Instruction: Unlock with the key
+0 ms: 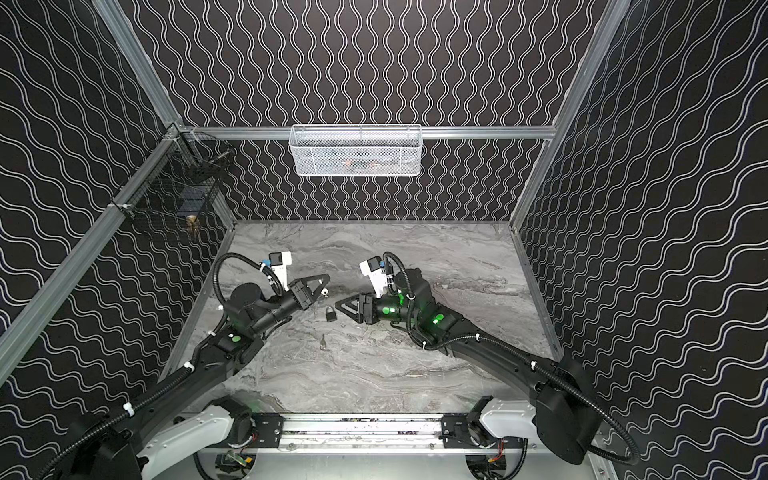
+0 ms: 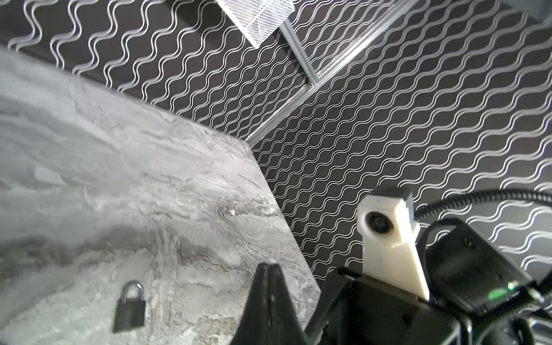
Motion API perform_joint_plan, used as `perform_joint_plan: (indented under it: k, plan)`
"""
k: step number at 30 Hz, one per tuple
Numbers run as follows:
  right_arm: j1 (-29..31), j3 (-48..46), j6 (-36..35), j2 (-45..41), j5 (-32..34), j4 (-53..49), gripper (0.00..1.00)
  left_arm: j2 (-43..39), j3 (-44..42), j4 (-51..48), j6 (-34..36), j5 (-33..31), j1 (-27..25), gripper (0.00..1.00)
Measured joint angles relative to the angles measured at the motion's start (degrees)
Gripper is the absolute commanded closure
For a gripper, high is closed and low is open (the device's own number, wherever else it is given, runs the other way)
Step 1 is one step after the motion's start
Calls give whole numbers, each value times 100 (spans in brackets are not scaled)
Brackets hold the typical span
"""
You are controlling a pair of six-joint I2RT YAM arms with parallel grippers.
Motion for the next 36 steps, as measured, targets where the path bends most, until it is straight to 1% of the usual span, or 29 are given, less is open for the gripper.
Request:
perform_joint_plan:
  k: [3,8,16,19,23,36]
  plan:
    - [-17,20,105,44,-201,382,49,0,-2,210,319,125,0,100]
    - [-153,-116,273,186,-374,905,50,37,-103,758,446,321,0,100]
    - [-203,31,339,492,-527,1436,55,129,-151,1241,448,575,0,100]
    - [-203,133,337,632,-595,1497,61,168,-153,1346,433,601,0,100]
    - [-201,192,337,754,-638,1543,63,181,-155,1510,402,708,0,100]
    - [-164,280,444,1082,-916,2020,76,363,-155,1930,127,837,0,100]
